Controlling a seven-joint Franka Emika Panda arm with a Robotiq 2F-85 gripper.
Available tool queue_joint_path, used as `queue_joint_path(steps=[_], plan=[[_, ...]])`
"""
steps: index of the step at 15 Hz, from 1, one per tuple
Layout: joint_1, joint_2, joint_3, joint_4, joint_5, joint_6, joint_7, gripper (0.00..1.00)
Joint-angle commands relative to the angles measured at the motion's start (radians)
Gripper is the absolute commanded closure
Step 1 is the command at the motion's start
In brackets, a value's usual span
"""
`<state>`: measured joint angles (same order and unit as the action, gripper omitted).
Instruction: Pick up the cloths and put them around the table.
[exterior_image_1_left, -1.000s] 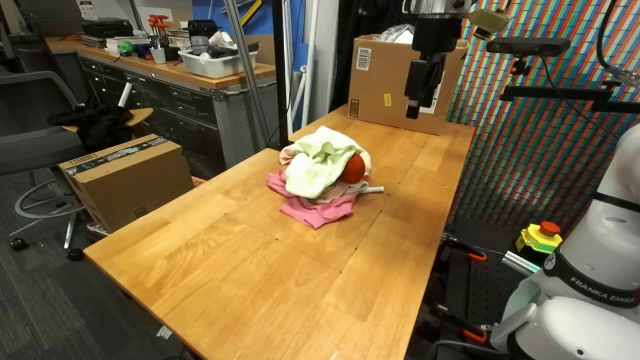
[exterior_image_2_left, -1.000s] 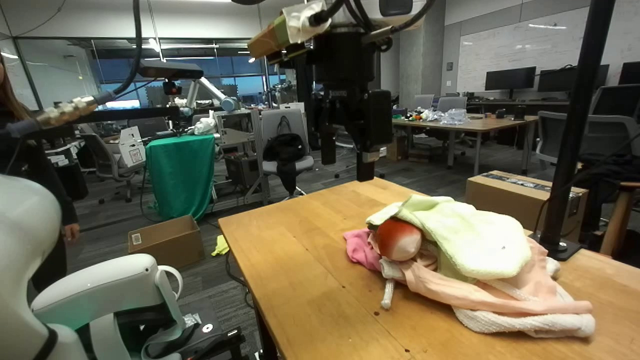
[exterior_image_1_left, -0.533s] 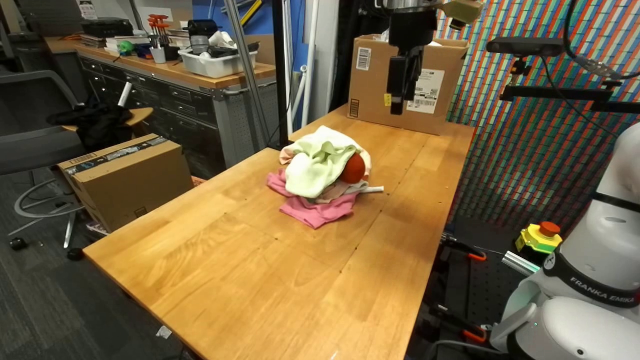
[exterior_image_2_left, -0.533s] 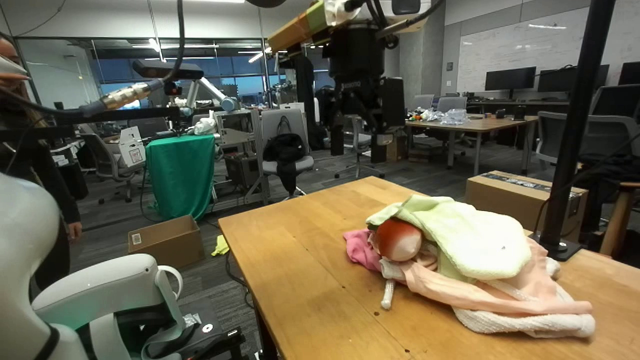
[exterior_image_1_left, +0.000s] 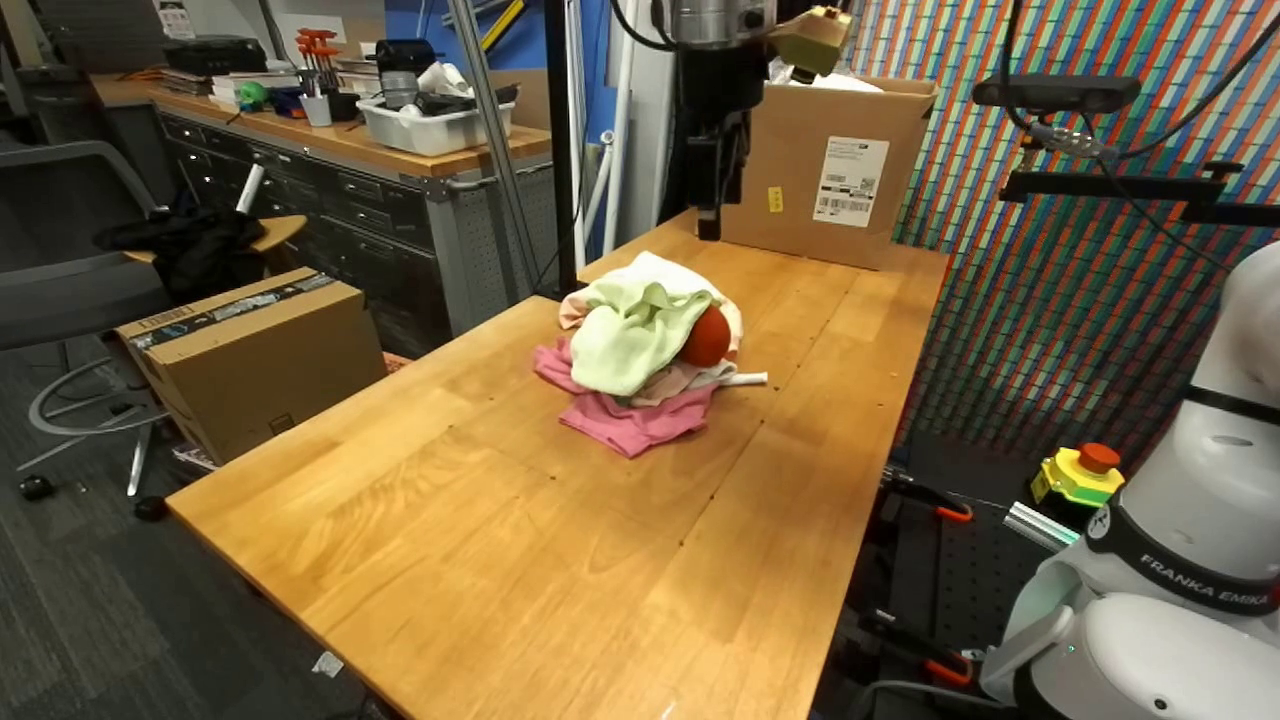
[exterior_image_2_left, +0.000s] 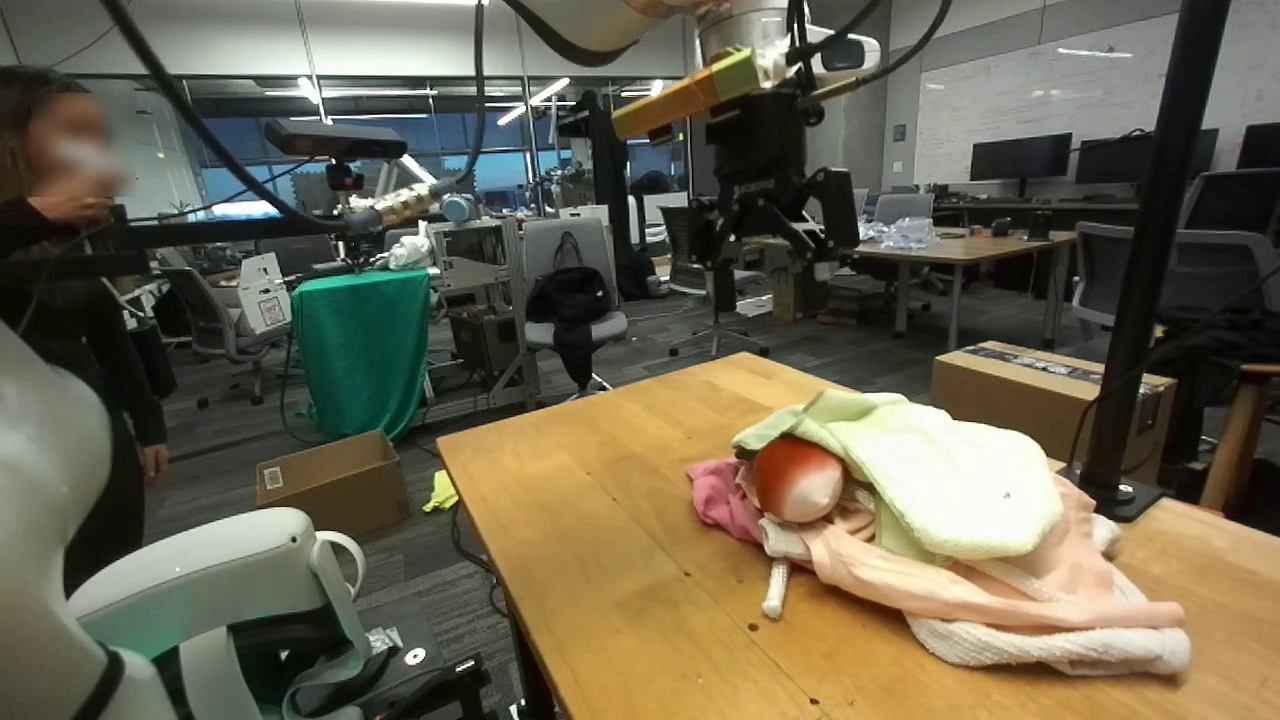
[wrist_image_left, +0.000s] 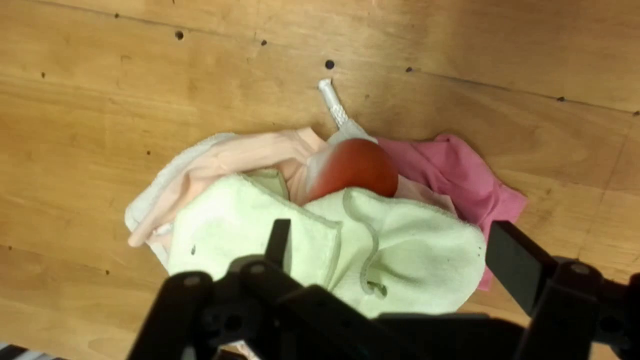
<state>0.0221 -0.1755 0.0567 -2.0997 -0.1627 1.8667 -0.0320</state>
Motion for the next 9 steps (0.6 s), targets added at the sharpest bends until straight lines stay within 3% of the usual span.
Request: queue_joint_path(steps=[1,9], plan=[[0.019,0.119,0.022,0.090,-0.087,0.077,0.005,0.00],[0.043,0.264,0.019,0.152,-0.230,0.148,0.030,0.00]])
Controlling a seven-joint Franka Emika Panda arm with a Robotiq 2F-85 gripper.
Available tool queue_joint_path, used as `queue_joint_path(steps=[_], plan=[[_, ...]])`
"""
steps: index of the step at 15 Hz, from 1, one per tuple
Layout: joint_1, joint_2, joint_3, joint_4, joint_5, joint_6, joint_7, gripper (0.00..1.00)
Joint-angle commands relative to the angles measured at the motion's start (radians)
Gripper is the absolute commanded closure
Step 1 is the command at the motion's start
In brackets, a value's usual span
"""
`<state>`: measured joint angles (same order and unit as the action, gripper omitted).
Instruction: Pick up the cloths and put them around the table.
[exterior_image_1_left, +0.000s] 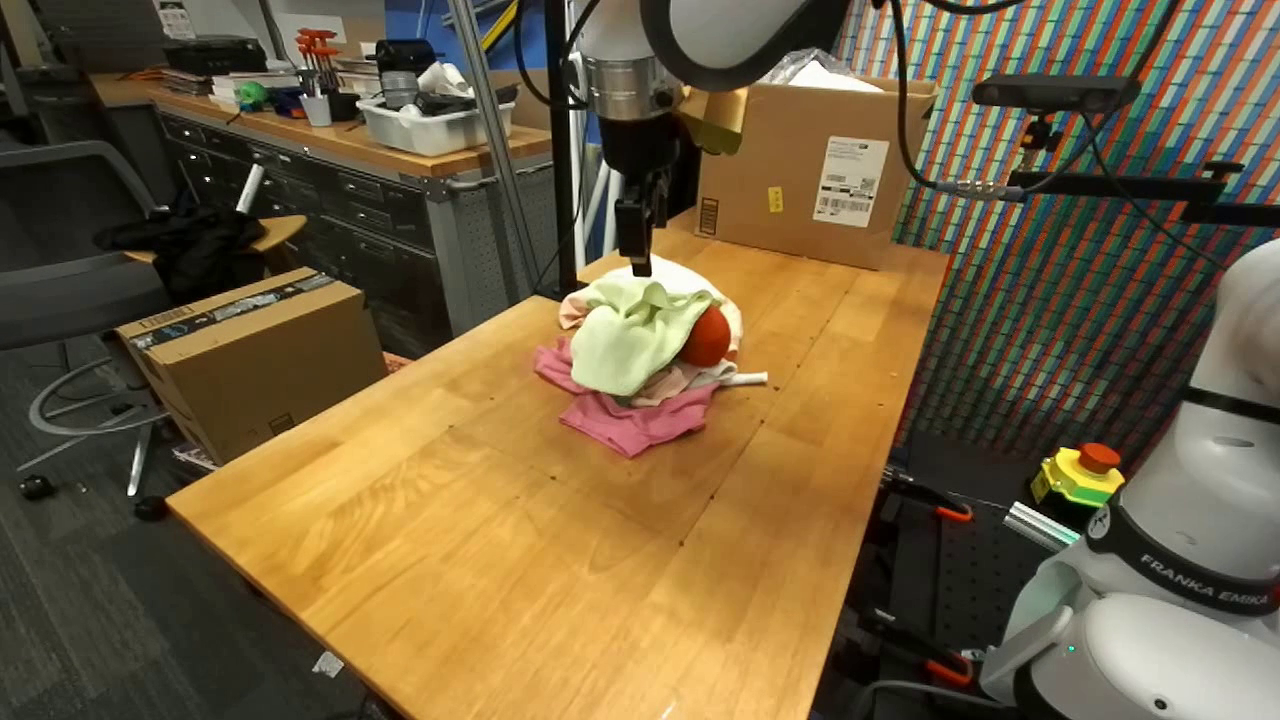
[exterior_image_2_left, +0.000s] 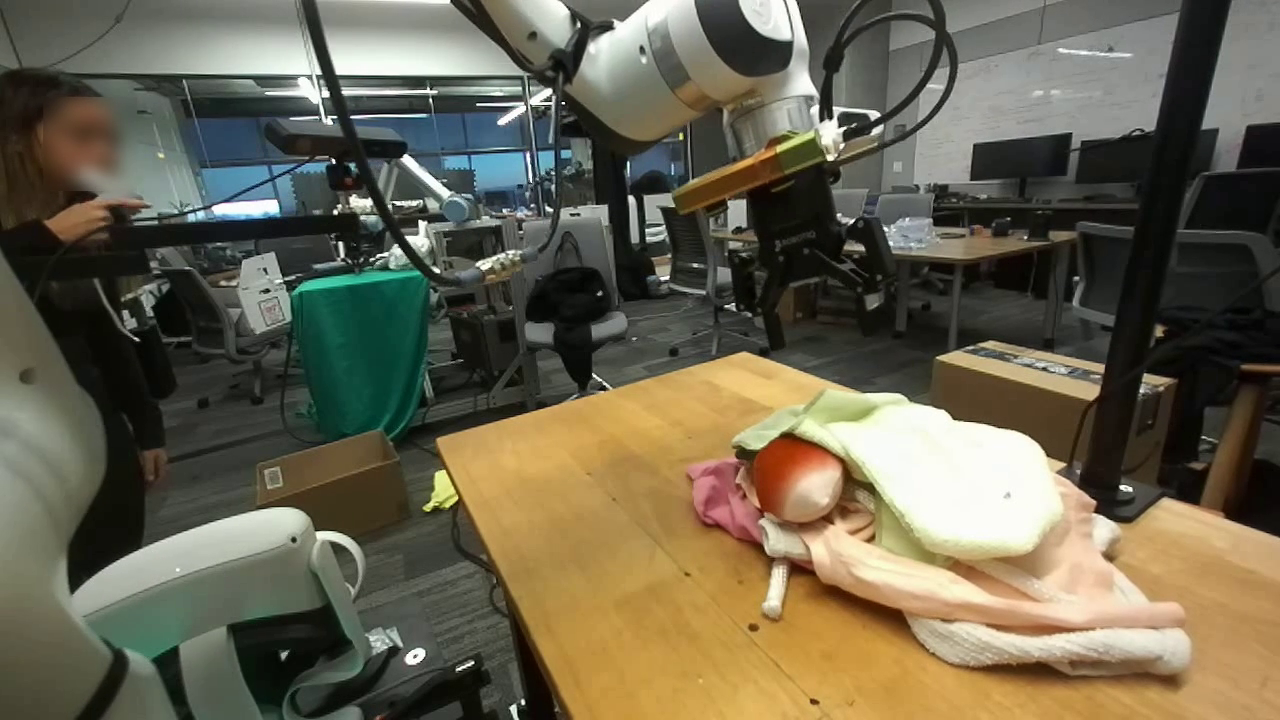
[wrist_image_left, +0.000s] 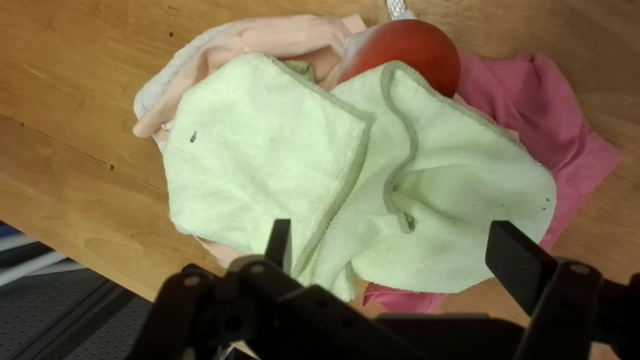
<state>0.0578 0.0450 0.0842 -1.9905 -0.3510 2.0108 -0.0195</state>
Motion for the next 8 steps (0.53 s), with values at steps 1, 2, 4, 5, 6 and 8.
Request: queue_joint_path(steps=[1,2,4,5,6,8], plan=[[0.007,0.054,-0.010,0.047,-0.037,0.002,0.016,0.00],[0.007,0.061,-0.012,0.044,-0.036,0.003,0.017,0.00],[0.008,0.075,-0.014,0.040,-0.026,-0.002,0.017,0.00],[0.008,0.078,-0.015,0.038,-0.015,-0.005,0.014,0.00],[0.008,0.084,-0.015,0.035,-0.010,-0.002,0.013,0.00],[0.008,0.092,-0.015,0.030,-0.014,0.001,0.009,0.00]])
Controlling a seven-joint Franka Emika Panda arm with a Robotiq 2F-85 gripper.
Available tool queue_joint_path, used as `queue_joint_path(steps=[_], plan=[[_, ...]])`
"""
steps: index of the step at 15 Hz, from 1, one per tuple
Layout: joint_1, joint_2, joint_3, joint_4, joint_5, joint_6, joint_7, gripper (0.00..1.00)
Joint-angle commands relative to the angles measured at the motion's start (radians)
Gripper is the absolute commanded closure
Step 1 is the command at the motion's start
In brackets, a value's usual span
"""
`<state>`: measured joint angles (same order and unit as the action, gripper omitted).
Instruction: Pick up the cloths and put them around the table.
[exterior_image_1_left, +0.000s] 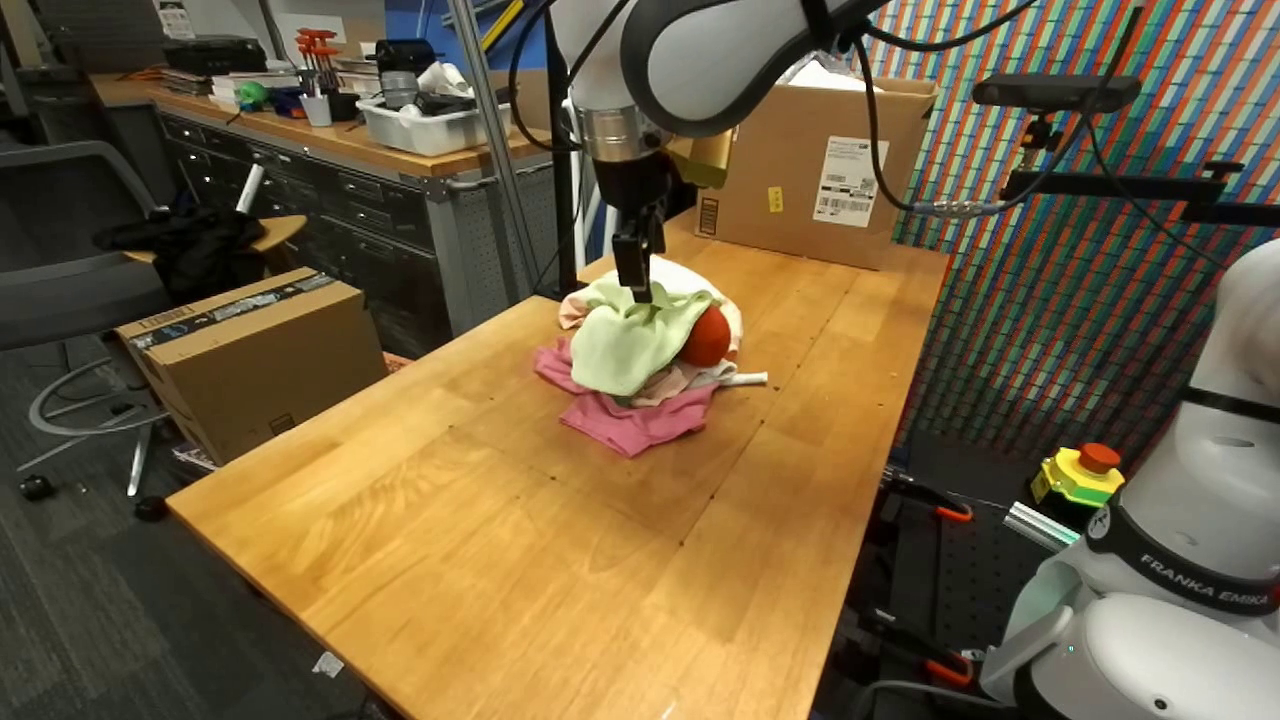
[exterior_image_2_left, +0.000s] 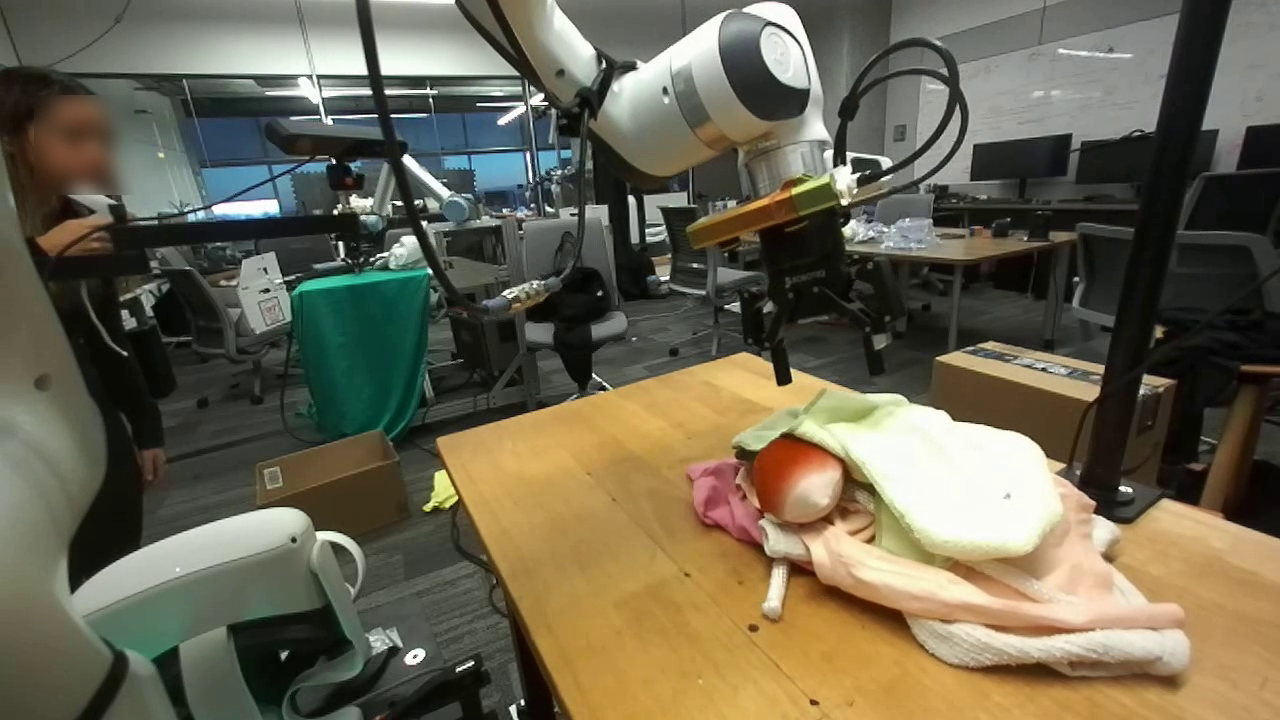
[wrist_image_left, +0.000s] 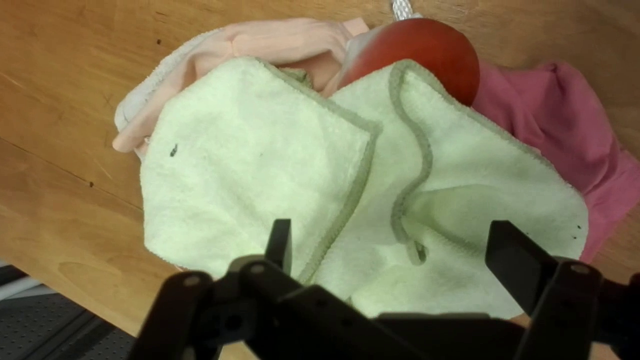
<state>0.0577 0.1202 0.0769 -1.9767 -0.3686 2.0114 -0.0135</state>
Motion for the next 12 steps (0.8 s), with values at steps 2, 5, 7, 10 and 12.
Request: queue_joint_path(steps=[2,5,7,10,12], plan=[[0.009,0.027,-0.011,0.009,-0.018,0.013,0.011,0.00],[0.008,0.041,-0.017,0.002,-0.031,0.024,0.013,0.00],[0.010,0.052,-0.024,-0.005,-0.067,0.042,0.027,0.00],[0.012,0.067,-0.037,-0.014,-0.142,0.080,0.059,0.00],[0.014,0.077,-0.046,-0.017,-0.188,0.100,0.087,0.00]])
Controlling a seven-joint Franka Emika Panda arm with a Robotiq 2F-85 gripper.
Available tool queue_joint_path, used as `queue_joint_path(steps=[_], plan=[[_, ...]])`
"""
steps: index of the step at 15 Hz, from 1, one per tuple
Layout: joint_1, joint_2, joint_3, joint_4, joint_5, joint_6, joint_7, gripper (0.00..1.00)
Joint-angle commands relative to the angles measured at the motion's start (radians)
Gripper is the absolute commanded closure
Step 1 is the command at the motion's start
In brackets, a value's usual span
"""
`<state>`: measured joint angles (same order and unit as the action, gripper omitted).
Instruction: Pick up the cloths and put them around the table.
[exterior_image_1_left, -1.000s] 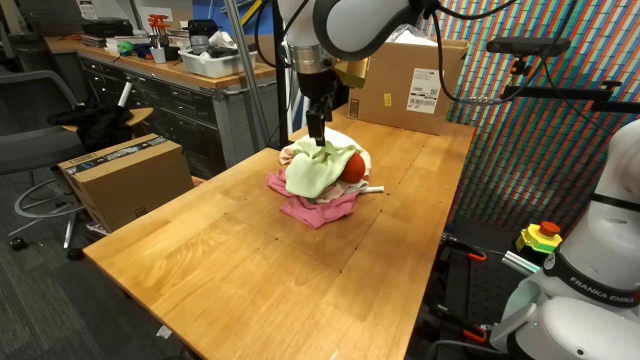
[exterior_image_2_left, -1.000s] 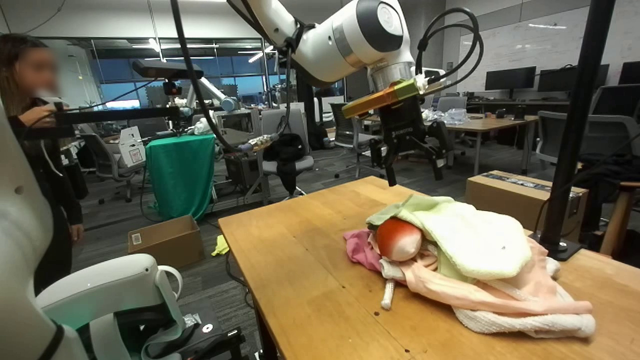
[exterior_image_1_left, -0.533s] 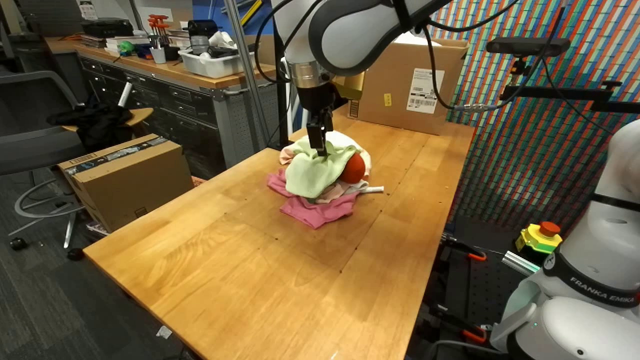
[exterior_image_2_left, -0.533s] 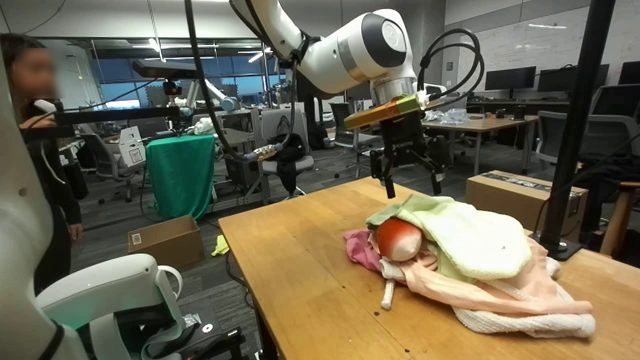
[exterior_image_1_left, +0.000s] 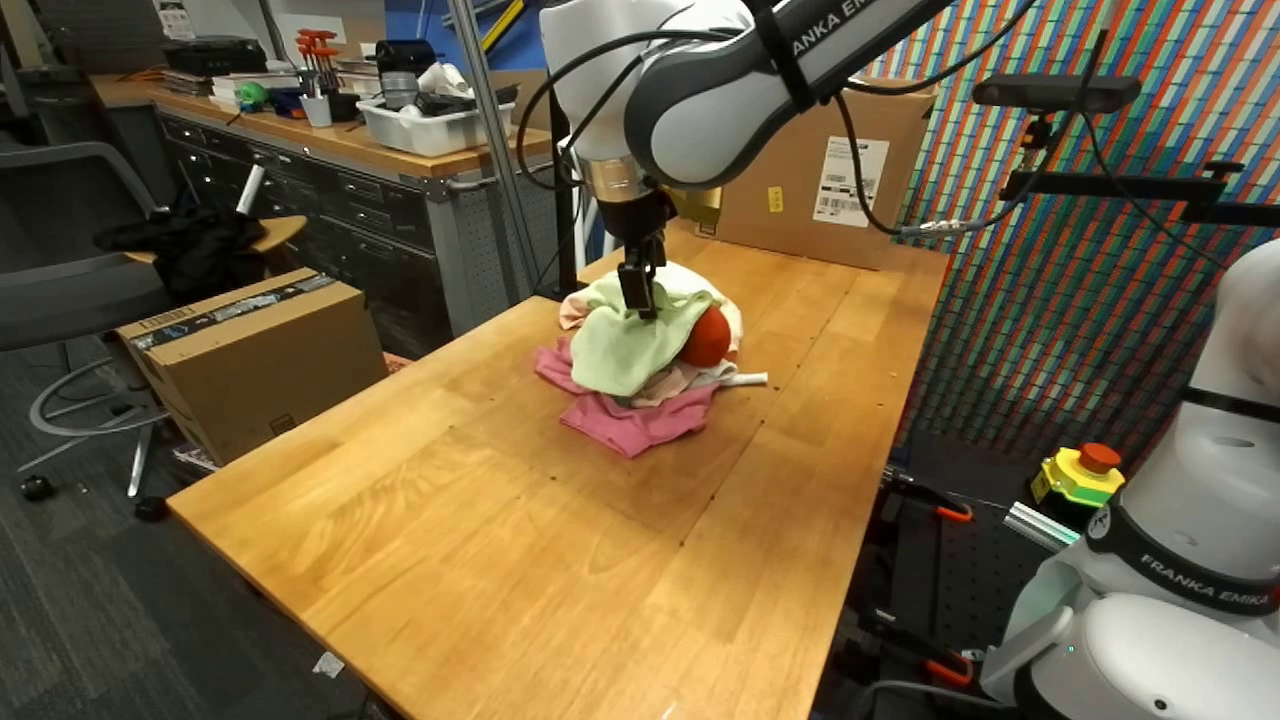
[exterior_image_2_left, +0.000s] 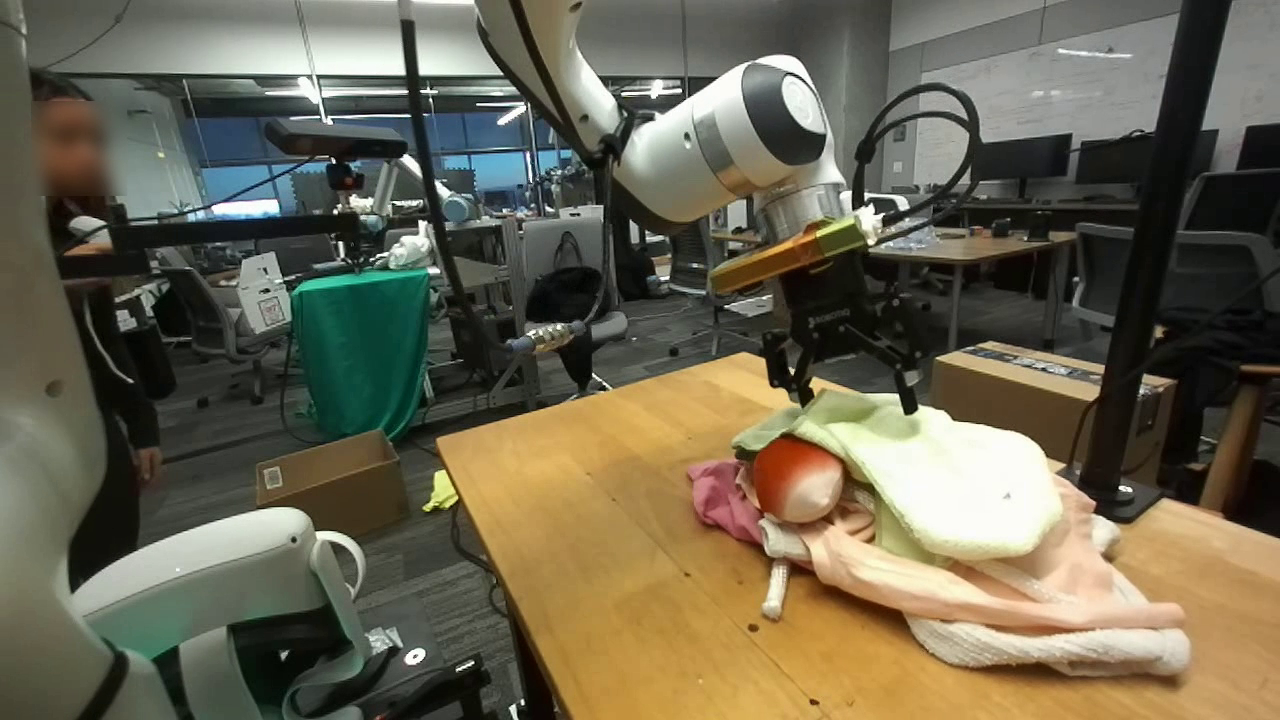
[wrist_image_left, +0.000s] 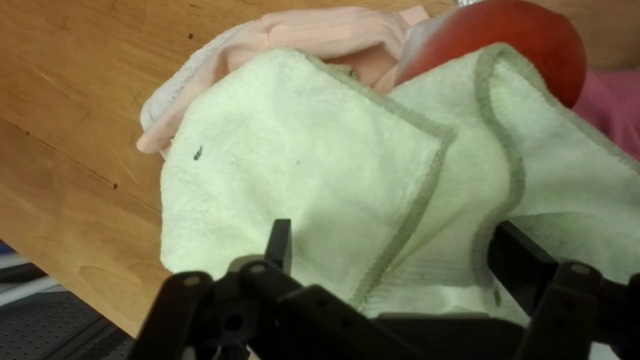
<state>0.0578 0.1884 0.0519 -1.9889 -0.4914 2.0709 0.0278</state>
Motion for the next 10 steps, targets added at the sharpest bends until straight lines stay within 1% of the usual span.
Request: queue_joint_path(steps=[1,6,10], plan=[[0.015,0.010,-0.026,-0.007,-0.087,0.047,0.060,0.00],[0.017,0.013,-0.035,-0.019,-0.187,0.070,0.128,0.00],[0.016,0.014,-0.035,-0.021,-0.252,0.067,0.174,0.00]])
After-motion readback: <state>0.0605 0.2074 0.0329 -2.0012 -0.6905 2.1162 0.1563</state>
